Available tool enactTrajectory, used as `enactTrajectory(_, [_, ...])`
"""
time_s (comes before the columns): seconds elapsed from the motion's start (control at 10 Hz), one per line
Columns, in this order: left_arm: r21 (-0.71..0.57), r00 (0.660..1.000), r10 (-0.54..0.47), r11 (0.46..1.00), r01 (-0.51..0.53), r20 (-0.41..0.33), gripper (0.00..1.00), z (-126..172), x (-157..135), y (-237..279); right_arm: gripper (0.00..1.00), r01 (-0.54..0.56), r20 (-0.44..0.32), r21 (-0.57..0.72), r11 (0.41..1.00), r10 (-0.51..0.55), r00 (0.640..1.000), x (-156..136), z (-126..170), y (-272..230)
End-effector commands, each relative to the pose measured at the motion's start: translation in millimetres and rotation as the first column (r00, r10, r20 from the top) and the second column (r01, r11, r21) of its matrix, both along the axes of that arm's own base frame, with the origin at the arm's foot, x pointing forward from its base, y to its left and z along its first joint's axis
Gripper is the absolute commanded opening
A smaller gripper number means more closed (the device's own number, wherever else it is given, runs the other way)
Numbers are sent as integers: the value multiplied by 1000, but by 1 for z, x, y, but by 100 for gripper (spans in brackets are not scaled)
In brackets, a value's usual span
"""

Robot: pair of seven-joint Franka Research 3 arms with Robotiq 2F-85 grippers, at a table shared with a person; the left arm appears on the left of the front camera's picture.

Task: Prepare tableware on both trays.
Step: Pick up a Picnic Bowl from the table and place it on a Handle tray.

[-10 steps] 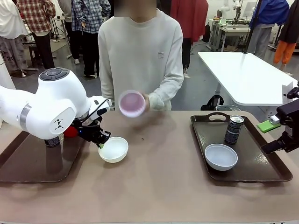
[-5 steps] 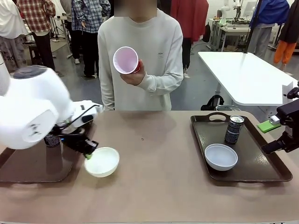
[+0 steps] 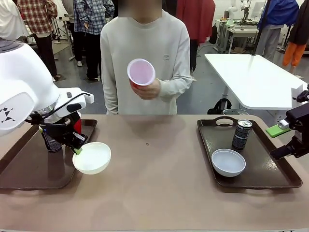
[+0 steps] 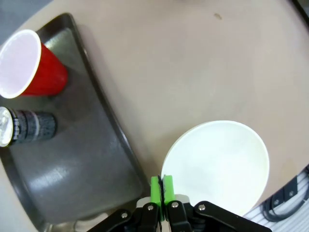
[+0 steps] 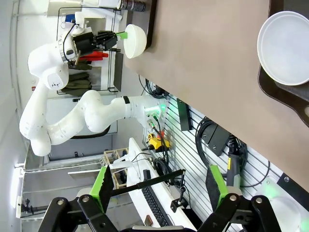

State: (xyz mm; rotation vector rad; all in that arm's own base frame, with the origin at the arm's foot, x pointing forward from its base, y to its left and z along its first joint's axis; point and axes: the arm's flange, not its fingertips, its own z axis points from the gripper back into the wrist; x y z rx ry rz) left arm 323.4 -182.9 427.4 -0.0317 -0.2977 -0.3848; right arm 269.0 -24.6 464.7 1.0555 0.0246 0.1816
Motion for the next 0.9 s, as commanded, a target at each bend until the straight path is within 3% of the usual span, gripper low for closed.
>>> enactTrajectory(0.0, [-26,999,16,1000,-15,40,0,-32,-34,24,100,-6,15,35,999,5,1000,-1,-2,2])
enactTrajectory(0.1, [0,1000,0,1000,0,0,0,0,0,0,100,-6,15,35,999,5,1000,-1,-2,2])
enactTrajectory(0.3, [-5,1000,5,1000,-5,5,2,0,2,1,100,-6,15,35,999,5,1000,-1,-2,2])
enactTrajectory(0.5, [53,997,-38,998,35,65,2,14,20,36,100,-6,15,35,999,5,1000,-1,-2,2])
enactTrajectory(0.8, [108,995,61,992,-70,81,2,29,42,88,100,-6,15,35,999,5,1000,-1,-2,2])
